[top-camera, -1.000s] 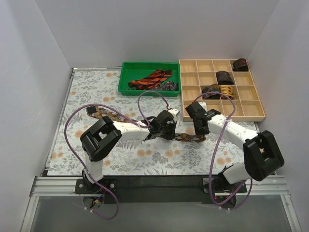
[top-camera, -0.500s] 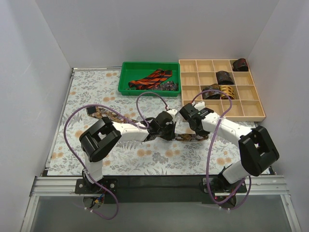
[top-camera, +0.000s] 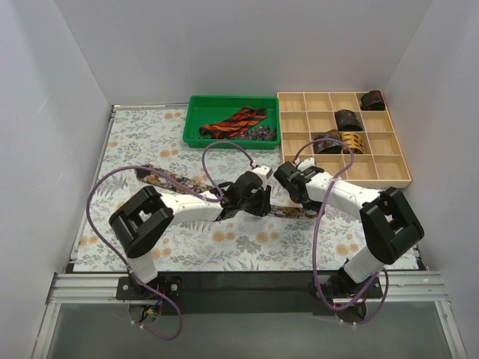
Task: Roll the ties
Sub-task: Roll the tie
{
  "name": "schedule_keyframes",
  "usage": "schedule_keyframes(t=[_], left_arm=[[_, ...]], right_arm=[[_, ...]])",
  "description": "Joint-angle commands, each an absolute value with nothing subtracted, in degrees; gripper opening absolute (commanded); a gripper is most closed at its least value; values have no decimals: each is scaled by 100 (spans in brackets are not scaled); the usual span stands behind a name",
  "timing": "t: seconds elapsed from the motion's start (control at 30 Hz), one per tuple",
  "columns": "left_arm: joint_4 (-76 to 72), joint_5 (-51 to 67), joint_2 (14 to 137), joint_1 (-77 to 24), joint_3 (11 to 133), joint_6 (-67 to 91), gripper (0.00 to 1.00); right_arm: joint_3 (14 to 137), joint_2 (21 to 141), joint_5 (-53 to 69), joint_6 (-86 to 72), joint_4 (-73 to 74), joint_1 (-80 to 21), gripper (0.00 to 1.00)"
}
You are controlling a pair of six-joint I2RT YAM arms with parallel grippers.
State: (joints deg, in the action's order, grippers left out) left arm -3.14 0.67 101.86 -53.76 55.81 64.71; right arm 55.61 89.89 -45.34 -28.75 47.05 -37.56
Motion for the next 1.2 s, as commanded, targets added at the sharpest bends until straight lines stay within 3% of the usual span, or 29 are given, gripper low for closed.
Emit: schedule_keyframes(t=[0.0,0.13,0.43,0.8,1.17], left_arm=[[-413,-483,9379,-5370,5476,6416,28],[-422,-606,9360,-5213,5265,6477,26],[-729,-467,9510,-4870,4677,6916,10],[-914,-211,9694,-4825,4614,7040,7],[-905,-264,9580,-4825,4614,7014,7]], right_arm=[[5853,9088,-4922,-3111,4939,-3841,1],[6073,9281,-5080,-3252,5184,-3955,1],[6801,10255,-5299,-4095,6054,-4473,1],[7251,10775,-5458,-4500,6442,-4922,1],[6662,10248,-5933,-4702,6653,-4491,1]])
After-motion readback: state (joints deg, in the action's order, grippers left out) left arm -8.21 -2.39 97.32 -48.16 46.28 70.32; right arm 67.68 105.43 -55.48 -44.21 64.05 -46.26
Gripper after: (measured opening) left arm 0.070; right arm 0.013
